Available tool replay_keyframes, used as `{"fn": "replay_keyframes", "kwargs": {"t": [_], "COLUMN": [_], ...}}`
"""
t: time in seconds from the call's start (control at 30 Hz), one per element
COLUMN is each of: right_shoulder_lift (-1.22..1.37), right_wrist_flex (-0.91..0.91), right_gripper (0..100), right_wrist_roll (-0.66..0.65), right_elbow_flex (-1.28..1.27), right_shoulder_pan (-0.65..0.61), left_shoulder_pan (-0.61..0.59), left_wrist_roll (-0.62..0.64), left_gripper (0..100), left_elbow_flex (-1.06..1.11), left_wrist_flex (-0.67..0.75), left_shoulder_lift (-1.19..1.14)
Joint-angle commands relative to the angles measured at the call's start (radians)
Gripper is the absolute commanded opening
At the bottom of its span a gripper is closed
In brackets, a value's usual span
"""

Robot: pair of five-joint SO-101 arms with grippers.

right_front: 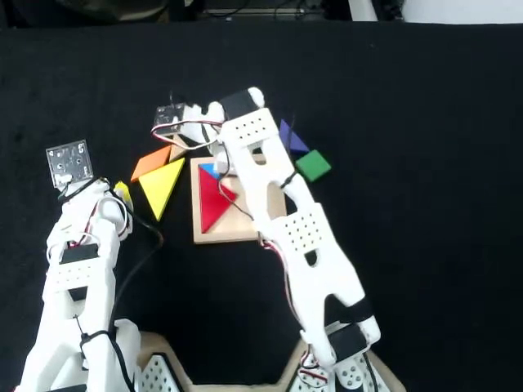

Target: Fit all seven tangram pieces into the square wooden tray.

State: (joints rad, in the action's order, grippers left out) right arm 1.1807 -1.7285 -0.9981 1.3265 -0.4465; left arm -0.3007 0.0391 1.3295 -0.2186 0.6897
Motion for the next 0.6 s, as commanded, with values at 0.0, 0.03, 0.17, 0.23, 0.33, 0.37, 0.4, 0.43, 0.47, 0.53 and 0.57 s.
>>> {"fn": "replay_keyframes", "kwargs": {"t": [0.0, 0.03, 0.17, 0.23, 0.33, 0.37, 0.4, 0.43, 0.47, 0.53, 0.57], "right_shoulder_lift": [-0.108, -0.137, -0.222, -0.213, -0.154, -0.130, -0.104, -0.077, -0.051, -0.015, -0.001], "right_wrist_flex": [-0.040, -0.040, -0.029, 0.031, 0.149, 0.183, 0.207, 0.222, 0.222, 0.213, 0.210], "right_gripper": [1.1, 1.1, 1.1, 1.1, 1.2, 1.5, 1.7, 3.4, 7.7, 19.5, 24.2], "right_wrist_roll": [0.009, 0.009, 0.048, 0.137, 0.284, 0.318, 0.336, 0.338, 0.336, 0.351, 0.364], "right_elbow_flex": [0.048, 0.048, 0.051, 0.050, 0.050, 0.050, 0.050, 0.050, 0.056, 0.058, 0.059], "right_shoulder_pan": [0.057, 0.080, 0.158, 0.198, 0.273, 0.296, 0.313, 0.325, 0.333, 0.338, 0.341], "left_shoulder_pan": [0.004, 0.002, 0.007, 0.010, 0.010, 0.008, 0.005, 0.002, 0.002, 0.002, 0.002], "left_wrist_roll": [0.003, 0.003, 0.003, 0.003, 0.003, 0.003, 0.003, 0.003, 0.003, 0.003, 0.003], "left_gripper": [15, 15, 15, 15, 15, 15, 15, 15, 15, 15, 15], "left_elbow_flex": [-0.008, -0.008, -0.008, -0.008, -0.008, -0.008, -0.008, -0.008, -0.008, -0.008, -0.008], "left_wrist_flex": [0.017, 0.017, 0.017, 0.017, 0.017, 0.017, 0.017, 0.017, 0.017, 0.017, 0.017], "left_shoulder_lift": [0.002, 0.002, 0.002, 0.002, 0.002, 0.002, 0.002, 0.002, 0.002, 0.002, 0.002]}}
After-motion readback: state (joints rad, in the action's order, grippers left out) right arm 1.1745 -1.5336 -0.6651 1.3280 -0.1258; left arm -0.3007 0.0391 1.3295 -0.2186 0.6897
